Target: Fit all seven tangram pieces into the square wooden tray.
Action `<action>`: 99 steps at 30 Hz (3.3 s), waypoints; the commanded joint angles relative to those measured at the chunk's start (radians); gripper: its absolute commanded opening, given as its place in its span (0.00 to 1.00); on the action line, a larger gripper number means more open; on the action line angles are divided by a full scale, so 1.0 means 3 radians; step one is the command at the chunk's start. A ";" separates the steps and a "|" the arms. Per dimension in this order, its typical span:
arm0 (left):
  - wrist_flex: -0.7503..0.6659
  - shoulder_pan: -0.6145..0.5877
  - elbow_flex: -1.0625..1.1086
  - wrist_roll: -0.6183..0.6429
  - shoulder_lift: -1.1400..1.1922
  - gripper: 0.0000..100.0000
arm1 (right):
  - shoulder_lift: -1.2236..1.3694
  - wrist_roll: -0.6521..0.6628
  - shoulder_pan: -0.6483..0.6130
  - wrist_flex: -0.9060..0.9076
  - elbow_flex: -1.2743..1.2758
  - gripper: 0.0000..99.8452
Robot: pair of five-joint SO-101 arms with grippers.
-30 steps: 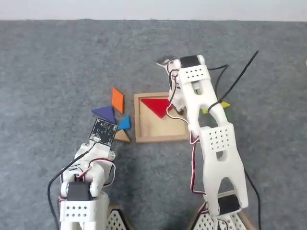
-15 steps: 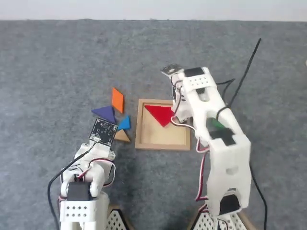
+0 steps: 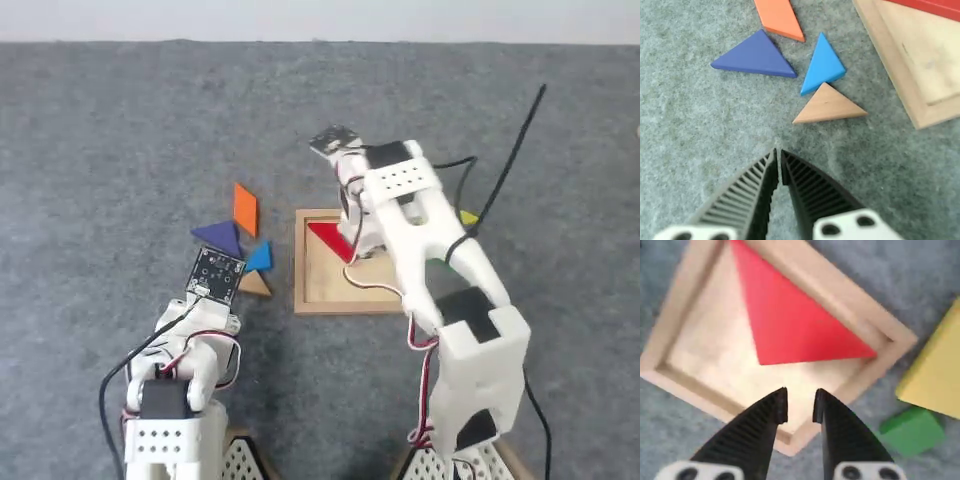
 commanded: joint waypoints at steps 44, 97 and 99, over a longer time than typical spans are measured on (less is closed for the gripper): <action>0.0015 -0.0010 -0.0023 0.0005 -0.0056 0.01 | 0.0008 0.0788 0.0954 0.0074 -0.0716 0.33; 0.0015 -0.0010 -0.0023 0.0005 -0.0056 0.01 | 0.0780 0.2005 0.1031 -0.0391 -0.0644 0.13; 0.0015 -0.0010 -0.0023 0.0005 -0.0056 0.01 | 0.0780 0.1933 0.1071 -0.0217 -0.0808 0.13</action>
